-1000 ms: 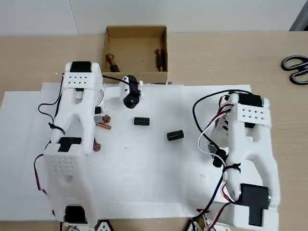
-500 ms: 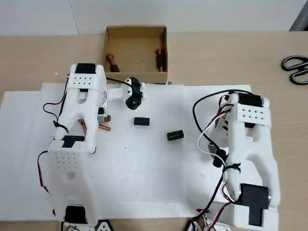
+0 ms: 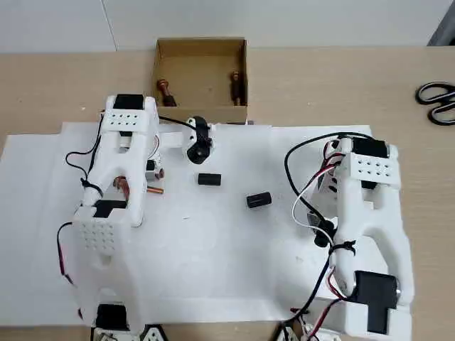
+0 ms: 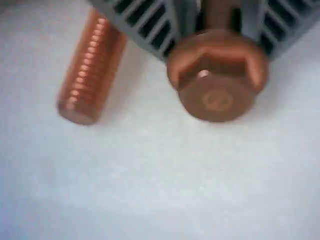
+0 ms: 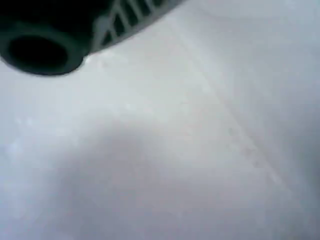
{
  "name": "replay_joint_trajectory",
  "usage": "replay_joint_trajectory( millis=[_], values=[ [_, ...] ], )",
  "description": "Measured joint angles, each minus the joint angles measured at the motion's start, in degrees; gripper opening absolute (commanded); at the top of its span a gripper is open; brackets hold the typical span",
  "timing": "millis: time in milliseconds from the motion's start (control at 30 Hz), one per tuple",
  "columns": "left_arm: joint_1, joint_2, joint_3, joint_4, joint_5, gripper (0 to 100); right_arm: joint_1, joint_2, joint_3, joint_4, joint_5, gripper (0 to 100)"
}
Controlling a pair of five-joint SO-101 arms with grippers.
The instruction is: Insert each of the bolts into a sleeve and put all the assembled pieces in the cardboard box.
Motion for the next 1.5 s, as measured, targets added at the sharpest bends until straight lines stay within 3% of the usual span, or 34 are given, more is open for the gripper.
replay_joint_trajectory(
  millis=[267, 533, 700, 900, 1133, 1233, 1500],
  values=[
    [0.0, 0.6, -2.9, 1.7, 0.0, 1, 0.0, 0.0, 0.0, 0.0, 0.0, 0.3],
    [0.9, 1.1, -17.9, 2.1, 0.1, 1, 0.0, 0.0, -1.3, 0.2, 0.0, 0.3],
    [1.6, 1.1, -29.8, 2.4, 4.0, 1, -0.9, 0.0, -5.3, 0.2, 0.0, 0.3],
    [1.8, 0.7, -41.0, 2.5, 17.3, 1, -7.9, -5.5, -6.4, 0.3, 0.0, 0.3],
    [1.8, -11.3, -41.6, 2.5, 33.4, 1, -14.2, -17.0, -6.4, 0.7, 0.0, 0.3],
    [1.8, -17.4, -38.8, 2.5, 41.4, 1, -15.6, -18.8, -6.4, 0.7, 0.0, 0.3],
    [-1.0, -34.6, -29.7, 2.6, 52.3, 1, -24.2, -19.1, -6.4, 0.7, 0.2, 0.3]
  ],
)
